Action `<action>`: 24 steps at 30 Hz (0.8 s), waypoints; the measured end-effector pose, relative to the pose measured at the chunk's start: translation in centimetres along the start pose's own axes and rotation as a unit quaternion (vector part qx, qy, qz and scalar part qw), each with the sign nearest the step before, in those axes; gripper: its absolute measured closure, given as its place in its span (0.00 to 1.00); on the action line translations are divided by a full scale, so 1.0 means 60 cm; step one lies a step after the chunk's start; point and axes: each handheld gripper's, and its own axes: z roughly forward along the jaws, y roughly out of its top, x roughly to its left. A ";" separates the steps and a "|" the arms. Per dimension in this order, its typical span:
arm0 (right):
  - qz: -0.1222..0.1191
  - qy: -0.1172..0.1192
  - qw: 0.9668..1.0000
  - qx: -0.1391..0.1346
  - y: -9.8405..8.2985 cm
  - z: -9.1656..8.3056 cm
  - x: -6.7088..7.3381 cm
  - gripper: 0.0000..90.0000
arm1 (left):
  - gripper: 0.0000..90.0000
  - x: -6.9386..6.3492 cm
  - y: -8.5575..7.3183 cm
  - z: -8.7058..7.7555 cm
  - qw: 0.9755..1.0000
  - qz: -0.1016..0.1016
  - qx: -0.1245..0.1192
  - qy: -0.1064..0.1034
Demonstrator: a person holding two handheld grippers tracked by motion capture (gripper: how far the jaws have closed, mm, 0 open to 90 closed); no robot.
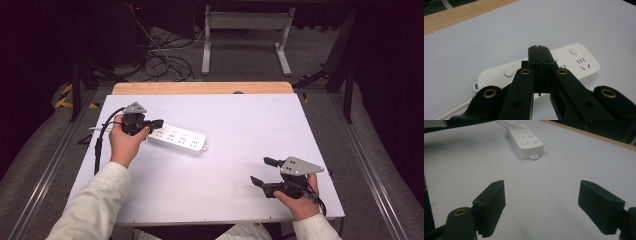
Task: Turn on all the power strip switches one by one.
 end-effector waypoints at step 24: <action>-0.001 0.001 1.000 -0.002 0.000 0.001 0.003 0.24 | 1.00 0.018 -0.019 0.055 0.999 -0.014 0.014 0.045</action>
